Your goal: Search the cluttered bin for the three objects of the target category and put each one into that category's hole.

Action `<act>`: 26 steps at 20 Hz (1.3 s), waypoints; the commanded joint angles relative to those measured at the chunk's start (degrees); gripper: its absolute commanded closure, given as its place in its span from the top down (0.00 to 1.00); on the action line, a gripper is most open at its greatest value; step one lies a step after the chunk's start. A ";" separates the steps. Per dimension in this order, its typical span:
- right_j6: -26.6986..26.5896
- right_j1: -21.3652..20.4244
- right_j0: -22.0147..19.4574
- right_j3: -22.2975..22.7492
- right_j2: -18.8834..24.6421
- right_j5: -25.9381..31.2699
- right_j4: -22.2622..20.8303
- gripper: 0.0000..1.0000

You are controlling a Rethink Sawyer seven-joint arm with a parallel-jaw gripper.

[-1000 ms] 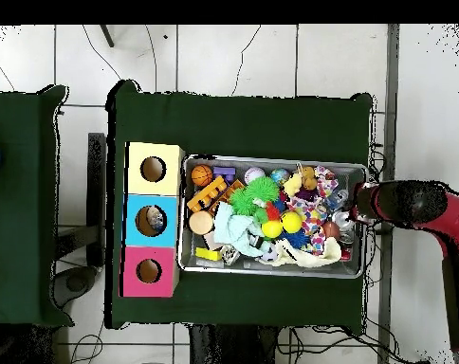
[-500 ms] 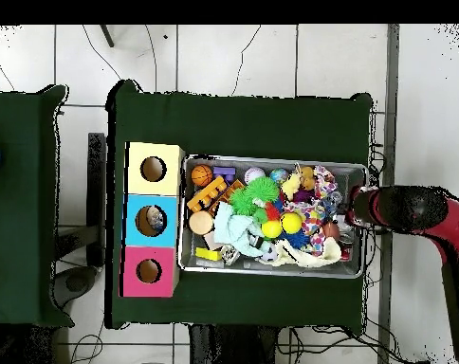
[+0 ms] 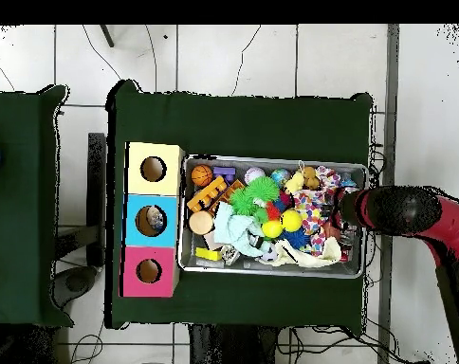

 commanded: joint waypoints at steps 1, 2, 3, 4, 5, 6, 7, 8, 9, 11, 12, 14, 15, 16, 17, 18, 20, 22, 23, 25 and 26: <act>1.37 -3.21 0.86 9.16 5.12 -4.13 2.43 0.00; 1.49 -3.28 0.98 9.44 5.29 -4.41 2.47 0.00; 1.85 -3.75 1.12 9.78 5.44 -4.45 2.69 0.00; 2.00 -3.82 1.38 9.71 5.30 -4.77 2.49 0.00; 2.17 -3.84 1.50 9.49 5.12 -4.95 2.40 0.00; 3.00 -3.73 1.81 8.99 4.57 -5.61 2.06 0.00; 3.49 -3.59 2.00 8.38 4.02 -5.86 1.74 0.00; 5.64 -3.88 2.68 7.49 2.66 -6.18 1.37 0.00; 6.06 -3.76 2.64 7.18 2.38 -6.16 1.55 0.00; 6.35 -3.63 2.90 6.37 1.63 -6.11 1.50 0.00; 6.20 -3.52 3.02 5.96 1.32 -6.16 1.29 0.00; 7.73 -3.60 3.97 4.32 -0.37 -6.12 0.61 0.00; 8.54 -3.59 4.29 3.69 -1.07 -6.24 0.48 0.00; 9.74 -3.27 4.69 2.61 -1.89 -6.35 0.67 0.00; 10.24 -3.19 4.98 2.06 -2.32 -6.25 0.87 0.00; 11.75 -3.13 5.66 0.81 -3.48 -5.86 1.06 0.00; 13.57 -3.28 6.51 -0.45 -4.75 -5.33 1.65 0.00; 15.33 -3.36 7.34 -2.05 -6.06 -4.38 2.51 0.00; 15.82 -3.20 7.69 -2.88 -6.55 -3.96 2.87 0.00; 16.62 -3.03 8.31 -4.38 -7.44 -3.37 3.74 0.00; 17.35 -2.88 8.74 -5.47 -8.12 -2.89 4.19 0.00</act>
